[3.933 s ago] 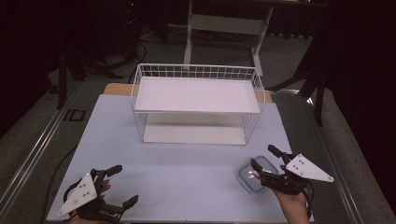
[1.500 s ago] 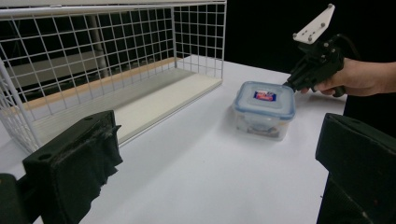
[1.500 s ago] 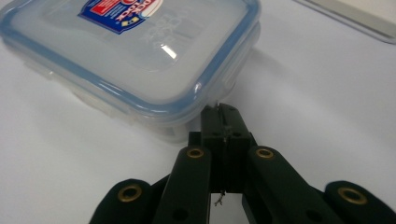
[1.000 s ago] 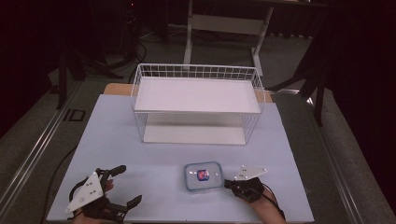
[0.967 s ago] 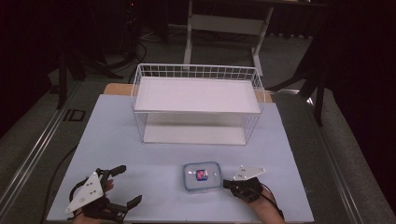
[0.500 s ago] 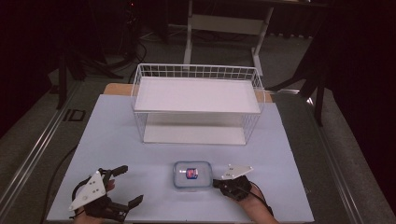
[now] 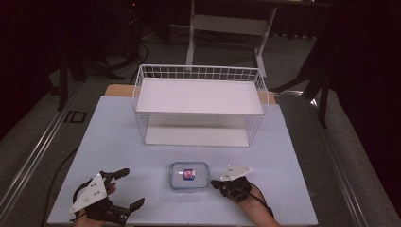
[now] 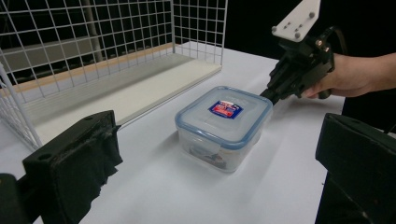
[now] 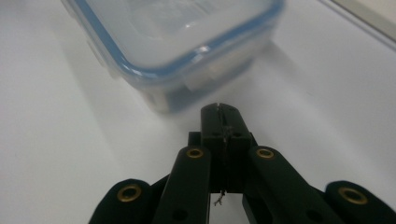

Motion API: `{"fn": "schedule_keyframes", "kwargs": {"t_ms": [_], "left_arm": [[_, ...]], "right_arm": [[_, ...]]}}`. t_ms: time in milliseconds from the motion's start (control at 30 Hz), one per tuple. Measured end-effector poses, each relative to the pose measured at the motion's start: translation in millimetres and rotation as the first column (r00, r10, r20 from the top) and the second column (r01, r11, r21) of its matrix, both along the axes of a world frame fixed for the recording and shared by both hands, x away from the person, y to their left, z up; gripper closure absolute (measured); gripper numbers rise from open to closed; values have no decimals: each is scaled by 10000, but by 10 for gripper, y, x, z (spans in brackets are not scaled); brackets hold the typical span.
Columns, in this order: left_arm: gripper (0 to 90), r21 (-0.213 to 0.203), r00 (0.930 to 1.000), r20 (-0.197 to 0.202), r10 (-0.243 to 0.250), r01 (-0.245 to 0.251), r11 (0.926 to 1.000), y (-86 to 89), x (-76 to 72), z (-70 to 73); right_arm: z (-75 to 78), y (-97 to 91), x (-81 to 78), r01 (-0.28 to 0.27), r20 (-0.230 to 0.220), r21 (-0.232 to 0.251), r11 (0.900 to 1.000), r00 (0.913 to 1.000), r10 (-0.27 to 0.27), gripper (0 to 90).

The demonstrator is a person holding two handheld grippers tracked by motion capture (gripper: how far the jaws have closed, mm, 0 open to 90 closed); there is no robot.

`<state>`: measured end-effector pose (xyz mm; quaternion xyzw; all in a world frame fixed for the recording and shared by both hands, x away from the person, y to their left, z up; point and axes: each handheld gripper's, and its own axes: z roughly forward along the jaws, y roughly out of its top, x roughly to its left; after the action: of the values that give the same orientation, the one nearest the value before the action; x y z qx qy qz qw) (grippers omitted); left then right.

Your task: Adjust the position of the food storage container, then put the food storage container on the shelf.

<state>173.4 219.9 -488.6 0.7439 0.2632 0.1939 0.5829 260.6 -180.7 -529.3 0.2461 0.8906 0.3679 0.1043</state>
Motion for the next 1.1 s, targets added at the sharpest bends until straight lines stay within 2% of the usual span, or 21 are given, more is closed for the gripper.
{"fn": "schedule_keyframes", "kwargs": {"t_ms": [100,133,167,233,267,300,333,400,500,567,633,667,700,767,833,867,900,933,967,1033,1100], "left_arm": [[5,116,10000,-46,44,-44,9999,-7,-9,11],[5,116,10000,-46,44,-44,9999,-7,-9,11],[5,377,9998,-146,98,-92,9992,-30,-19,13],[5,617,9998,-115,159,-152,9980,-51,-17,2],[5,629,9999,-135,105,-96,9980,-61,-12,1],[5,634,9999,-99,84,-78,9980,-71,-8,5],[5,634,9999,-99,84,-78,9980,-71,-8,5],[5,678,9998,110,170,-177,9975,-90,-9,32],[5,385,9998,-174,93,-87,9992,-101,12,98],[5,443,9994,-325,-117,131,9989,-121,30,138],[5,862,9994,-270,-231,254,9960,-160,50,175],[5,886,9989,-386,-280,313,9956,-179,69,189],[5,649,9976,-538,-444,479,9967,-196,85,201],[5,480,9945,-889,-559,604,9970,-249,120,231],[5,486,9924,-1079,-594,649,9967,-292,150,257],[5,497,9910,-1201,-597,660,9966,-315,171,272],[5,546,9904,-1279,-521,595,9967,-338,198,285],[5,546,9904,-1279,-521,595,9967,-338,198,285],[5,352,9850,-1649,-508,573,9977,-383,264,311],[5,117,9792,-1901,-713,749,9971,-409,319,320],[5,-46,9737,-2159,-721,729,9973,-462,386,317]], "right_arm": [[60,-91,-36,284,200,44,9996,9994,-285,814],[60,-91,-36,284,200,44,9996,9994,-285,814],[87,-120,-56,353,353,121,9993,9987,-357,757],[209,-180,-141,468,645,698,9965,9966,-513,513],[241,-187,-163,541,693,1026,9933,9957,-614,435],[272,-196,-184,582,701,1376,9888,9952,-683,386],[272,-196,-184,582,701,1376,9888,9952,-683,386],[335,-174,-232,592,1113,1414,9882,9909,-753,199],[406,-178,-240,637,1139,2070,9763,9895,-887,135],[464,-170,-238,628,1307,2278,9717,9869,-944,130],[510,-155,-248,747,1494,2322,9698,9825,-1114,148],[538,-139,-242,797,1485,2305,9698,9821,-1160,150],[562,-130,-238,886,1518,2294,9693,9804,-1256,164],[592,-115,-245,852,1791,2439,9661,9750,-1312,184],[611,-113,-218,960,1415,2680,9586,9803,-1378,187],[620,-111,-209,1032,1400,2721,9567,9794,-1455,198],[628,-108,-205,1117,1669,2618,9586,9731,-1589,203],[628,-108,-205,1117,1669,2618,9586,9731,-1589,203],[636,-104,-202,1198,1823,2577,9588,9684,-1700,203],[657,-95,-186,1291,1545,2802,9512,9719,-1774,213],[651,-82,-172,1169,1418,2920,9493,9762,-1639,216]]}}
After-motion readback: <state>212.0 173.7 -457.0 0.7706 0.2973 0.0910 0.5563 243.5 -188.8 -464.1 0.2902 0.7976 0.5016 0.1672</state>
